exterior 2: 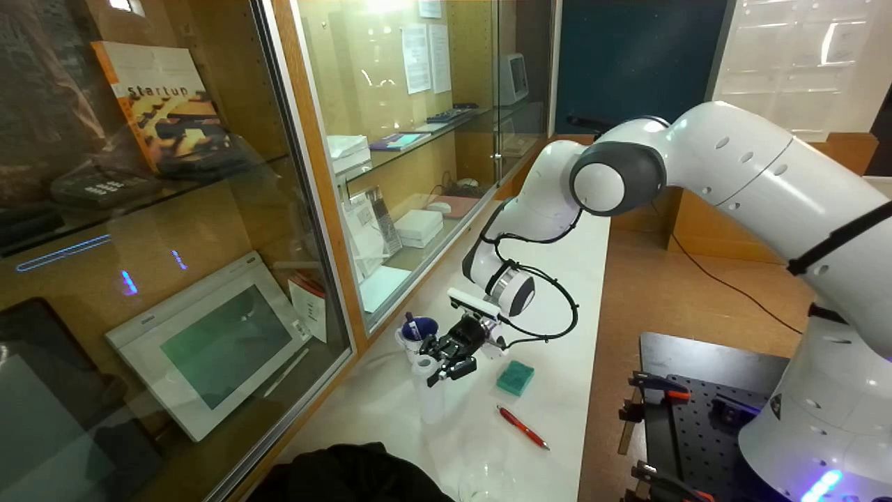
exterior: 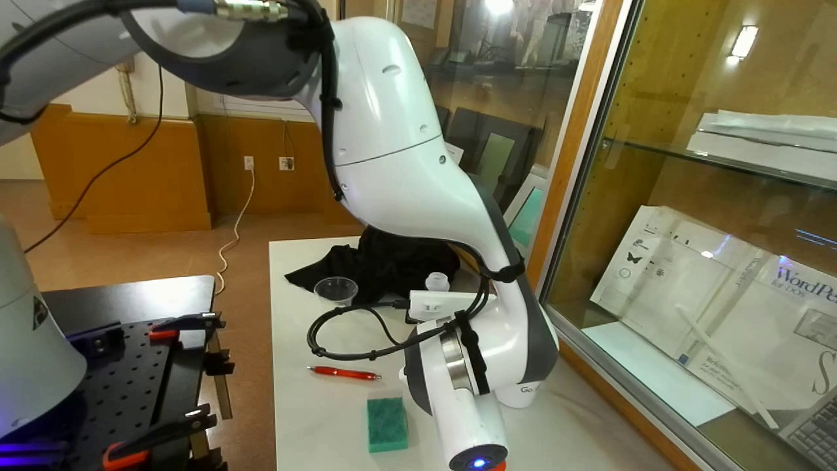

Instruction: Straighten the white bottle

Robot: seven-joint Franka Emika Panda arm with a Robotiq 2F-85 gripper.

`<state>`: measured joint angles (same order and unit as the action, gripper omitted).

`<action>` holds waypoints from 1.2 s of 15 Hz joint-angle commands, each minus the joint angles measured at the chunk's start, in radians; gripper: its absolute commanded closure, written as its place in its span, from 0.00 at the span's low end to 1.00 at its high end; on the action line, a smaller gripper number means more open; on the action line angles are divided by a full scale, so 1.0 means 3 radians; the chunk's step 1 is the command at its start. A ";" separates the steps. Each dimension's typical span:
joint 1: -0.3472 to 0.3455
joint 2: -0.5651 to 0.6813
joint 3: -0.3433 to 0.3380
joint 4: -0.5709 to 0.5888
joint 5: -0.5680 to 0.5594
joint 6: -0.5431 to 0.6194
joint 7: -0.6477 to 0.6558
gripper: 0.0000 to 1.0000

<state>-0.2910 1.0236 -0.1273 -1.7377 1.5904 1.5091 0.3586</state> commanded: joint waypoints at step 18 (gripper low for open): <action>0.0360 -0.1715 -0.0529 -0.1035 -0.1289 0.0173 -0.0186 0.00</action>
<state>-0.2387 0.6878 -0.2452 -1.9265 1.2901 1.4867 0.3328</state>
